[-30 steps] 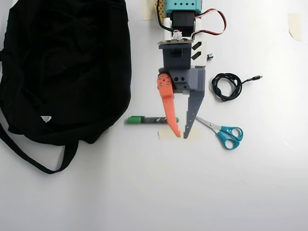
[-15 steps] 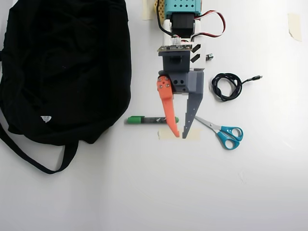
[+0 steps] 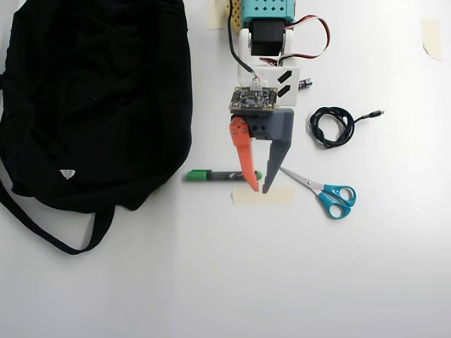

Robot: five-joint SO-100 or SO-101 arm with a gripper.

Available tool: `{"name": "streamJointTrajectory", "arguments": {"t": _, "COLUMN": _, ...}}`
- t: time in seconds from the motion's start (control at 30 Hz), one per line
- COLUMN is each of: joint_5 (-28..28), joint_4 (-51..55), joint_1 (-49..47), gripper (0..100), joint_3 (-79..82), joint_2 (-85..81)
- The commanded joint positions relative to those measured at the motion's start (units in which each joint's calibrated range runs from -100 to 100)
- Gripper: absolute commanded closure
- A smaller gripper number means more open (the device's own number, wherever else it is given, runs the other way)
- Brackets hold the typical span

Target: Put the green marker into the black bag

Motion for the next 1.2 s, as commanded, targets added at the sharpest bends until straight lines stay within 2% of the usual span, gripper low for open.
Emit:
{"name": "streamJointTrajectory", "arguments": {"t": 0.0, "joint_5": 1.57, "joint_4": 8.40, "joint_1": 0.15, "gripper": 98, "joint_3": -4.01, "joint_2": -1.95}}
{"name": "streamJointTrajectory", "arguments": {"t": 0.17, "joint_5": 5.13, "joint_4": 15.90, "joint_1": 0.38, "gripper": 98, "joint_3": -5.09, "joint_2": -1.95}}
{"name": "streamJointTrajectory", "arguments": {"t": 0.8, "joint_5": 5.13, "joint_4": 40.36, "joint_1": 0.45, "gripper": 98, "joint_3": -10.84, "joint_2": -1.95}}
{"name": "streamJointTrajectory", "arguments": {"t": 1.17, "joint_5": 5.24, "joint_4": 46.73, "joint_1": 0.45, "gripper": 98, "joint_3": -11.29, "joint_2": -1.87}}
